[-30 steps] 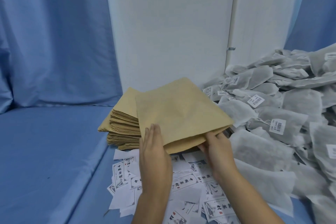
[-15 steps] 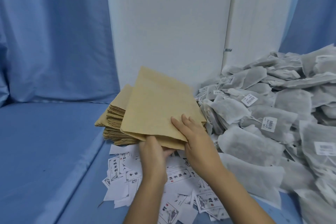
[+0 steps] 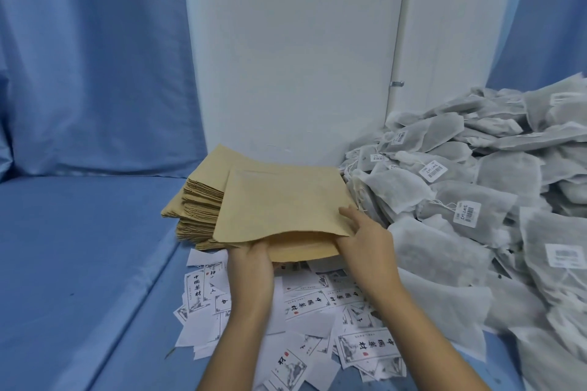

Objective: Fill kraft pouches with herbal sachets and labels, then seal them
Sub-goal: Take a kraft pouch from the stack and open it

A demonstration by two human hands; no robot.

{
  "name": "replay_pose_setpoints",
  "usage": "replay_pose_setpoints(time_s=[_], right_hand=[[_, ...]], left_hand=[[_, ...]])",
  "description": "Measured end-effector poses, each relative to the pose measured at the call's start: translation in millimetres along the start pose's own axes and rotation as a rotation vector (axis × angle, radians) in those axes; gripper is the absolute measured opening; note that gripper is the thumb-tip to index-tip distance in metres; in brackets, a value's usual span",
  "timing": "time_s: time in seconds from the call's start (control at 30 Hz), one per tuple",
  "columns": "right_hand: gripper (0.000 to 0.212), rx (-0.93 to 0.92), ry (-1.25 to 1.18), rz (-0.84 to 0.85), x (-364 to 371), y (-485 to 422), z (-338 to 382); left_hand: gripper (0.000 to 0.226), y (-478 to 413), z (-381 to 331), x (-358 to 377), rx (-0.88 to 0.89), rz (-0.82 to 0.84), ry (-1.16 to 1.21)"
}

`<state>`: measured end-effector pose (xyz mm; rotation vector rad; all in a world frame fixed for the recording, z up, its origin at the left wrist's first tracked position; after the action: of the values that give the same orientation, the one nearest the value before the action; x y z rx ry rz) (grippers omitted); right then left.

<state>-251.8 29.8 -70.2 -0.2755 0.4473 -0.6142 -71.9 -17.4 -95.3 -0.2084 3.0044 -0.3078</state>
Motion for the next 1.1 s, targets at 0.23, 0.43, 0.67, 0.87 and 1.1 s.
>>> replay_pose_setpoints(time_s=[0.23, 0.43, 0.67, 0.87, 1.1], right_hand=[[0.049, 0.147, -0.152, -0.031, -5, -5, -8], [0.036, 0.17, -0.211, 0.003, 1, -2, -8], [0.012, 0.052, -0.295, -0.104, -4, -2, 0], [0.016, 0.076, -0.313, -0.081, 0, -4, -8], [0.05, 0.154, -0.552, -0.22, -12, -9, -15]], left_hand=[[0.096, 4, -15, -3, 0.396, -0.073, -0.079], [0.025, 7, -21, -9, 0.495, -0.089, -0.098], [0.046, 21, -31, 3, 0.746, -0.12, -0.376], [0.037, 23, -25, 13, 0.683, -0.121, -0.36], [0.053, 6, -16, -22, 0.408, -0.255, -0.187]])
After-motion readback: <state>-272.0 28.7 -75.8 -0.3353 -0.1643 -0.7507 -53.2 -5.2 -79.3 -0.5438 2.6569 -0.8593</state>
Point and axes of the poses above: each hand's wrist, its own y-axis away from the middle knuckle, its own x-axis out of the palm, z = x × y, the point moved 5 cm from there along -y, towards the middle knuckle, and after that the axes turned 14 degrees about -y, right-handed, at the moved point
